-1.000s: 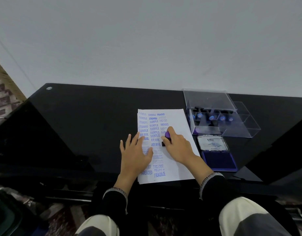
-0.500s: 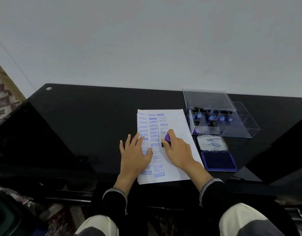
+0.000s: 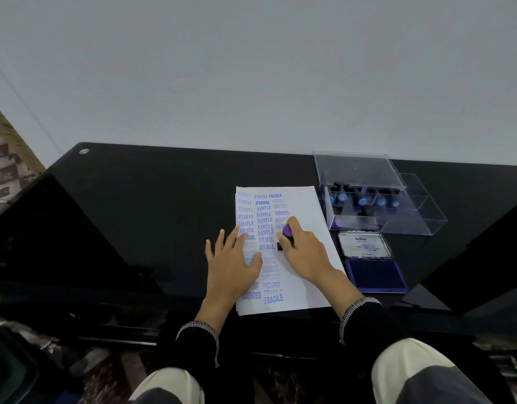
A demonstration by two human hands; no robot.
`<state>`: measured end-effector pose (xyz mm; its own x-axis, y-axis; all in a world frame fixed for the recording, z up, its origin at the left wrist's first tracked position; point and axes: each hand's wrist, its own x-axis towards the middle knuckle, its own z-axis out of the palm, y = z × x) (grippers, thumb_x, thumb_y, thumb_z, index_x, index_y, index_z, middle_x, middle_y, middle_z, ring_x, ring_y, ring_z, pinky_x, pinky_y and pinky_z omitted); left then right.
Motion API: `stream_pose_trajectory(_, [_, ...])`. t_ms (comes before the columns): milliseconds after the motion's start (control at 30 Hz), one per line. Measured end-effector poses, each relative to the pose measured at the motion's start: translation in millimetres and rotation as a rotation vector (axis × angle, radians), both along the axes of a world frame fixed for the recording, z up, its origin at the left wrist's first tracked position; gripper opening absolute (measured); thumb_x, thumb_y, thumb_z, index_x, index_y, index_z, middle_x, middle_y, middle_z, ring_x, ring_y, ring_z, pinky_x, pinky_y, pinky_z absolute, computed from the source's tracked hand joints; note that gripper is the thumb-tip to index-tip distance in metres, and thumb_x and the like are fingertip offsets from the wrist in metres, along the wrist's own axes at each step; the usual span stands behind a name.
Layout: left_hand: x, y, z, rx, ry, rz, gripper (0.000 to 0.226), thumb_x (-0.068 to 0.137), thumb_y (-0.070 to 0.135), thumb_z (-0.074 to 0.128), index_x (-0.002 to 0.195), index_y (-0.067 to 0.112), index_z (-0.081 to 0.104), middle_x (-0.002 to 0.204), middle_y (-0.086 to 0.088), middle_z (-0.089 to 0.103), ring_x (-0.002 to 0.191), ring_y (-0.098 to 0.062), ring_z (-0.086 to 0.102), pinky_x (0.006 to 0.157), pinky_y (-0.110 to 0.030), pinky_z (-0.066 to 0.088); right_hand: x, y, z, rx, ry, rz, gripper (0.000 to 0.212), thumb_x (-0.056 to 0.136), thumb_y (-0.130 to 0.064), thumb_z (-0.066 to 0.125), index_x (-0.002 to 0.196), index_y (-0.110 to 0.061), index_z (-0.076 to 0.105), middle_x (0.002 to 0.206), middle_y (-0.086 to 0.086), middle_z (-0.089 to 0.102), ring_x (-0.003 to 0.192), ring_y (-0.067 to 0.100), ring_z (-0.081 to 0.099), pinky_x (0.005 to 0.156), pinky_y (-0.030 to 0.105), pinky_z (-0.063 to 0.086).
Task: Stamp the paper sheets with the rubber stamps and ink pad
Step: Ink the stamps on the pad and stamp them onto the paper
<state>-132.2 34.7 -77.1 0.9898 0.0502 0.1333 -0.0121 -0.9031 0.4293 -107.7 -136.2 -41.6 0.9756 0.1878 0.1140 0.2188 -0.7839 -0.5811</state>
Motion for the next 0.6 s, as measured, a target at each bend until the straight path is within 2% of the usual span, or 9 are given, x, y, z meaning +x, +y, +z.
stream_pose_trajectory(133, [0.6, -0.2, -0.2, -0.001, 0.003, 0.004, 0.061, 0.093, 0.054, 0.047, 0.146, 0.025, 0.037, 0.159, 0.006, 0.025, 0.149, -0.022, 0.011, 0.119, -0.049, -0.003, 1.1, -1.6, -1.1, 0.019, -0.01, 0.02, 0.017, 0.099, -0.031, 0.043, 0.096, -0.02, 0.031, 0.071, -0.006, 0.047, 0.061, 0.018, 0.046, 0.052, 0.029, 0.031])
stream_pose_trajectory(233, [0.6, -0.1, 0.2, -0.005, 0.005, 0.002, 0.061, 0.093, 0.054, 0.047, 0.146, 0.025, 0.037, 0.159, 0.006, 0.025, 0.149, -0.022, 0.011, 0.119, -0.049, -0.003, 2.0, -2.5, -0.1, 0.035, -0.005, 0.048, 0.017, 0.1, -0.031, 0.044, 0.096, -0.02, 0.031, 0.068, -0.01, 0.043, 0.058, 0.012, 0.043, 0.051, 0.026, 0.031])
stream_pose_trajectory(333, [0.3, -0.3, 1.2, -0.003, 0.009, 0.002, 0.061, 0.093, 0.054, 0.047, 0.146, 0.025, 0.037, 0.159, 0.006, 0.025, 0.149, -0.021, 0.01, 0.119, -0.048, -0.003, 2.6, -7.7, 0.7, 0.057, 0.001, 0.029, 0.019, 0.099, -0.03, 0.045, 0.093, -0.017, 0.033, 0.065, -0.007, 0.043, 0.056, 0.013, 0.04, 0.051, 0.028, 0.031])
stream_pose_trajectory(433, [0.2, 0.0, 2.0, -0.012, 0.013, -0.002, 0.061, 0.093, 0.054, 0.047, 0.146, 0.026, 0.037, 0.159, 0.007, 0.025, 0.149, -0.021, 0.009, 0.119, -0.048, -0.004, 3.3, -20.0, -0.9, 0.269, -0.022, -0.1, 0.021, 0.099, -0.025, 0.048, 0.084, -0.014, 0.036, 0.064, -0.003, 0.042, 0.056, 0.014, 0.037, 0.055, 0.033, 0.032])
stream_pose_trajectory(600, [0.6, 0.7, 1.4, -0.013, 0.014, -0.005, 0.059, 0.094, 0.054, 0.046, 0.146, 0.026, 0.037, 0.159, 0.007, 0.025, 0.149, -0.021, 0.01, 0.118, -0.048, -0.005, 4.7, -42.6, -6.3, 0.631, -0.007, -0.302, 0.029, 0.1, -0.021, 0.047, 0.074, -0.022, 0.034, 0.068, 0.001, 0.035, 0.061, 0.015, 0.031, 0.059, 0.031, 0.03])
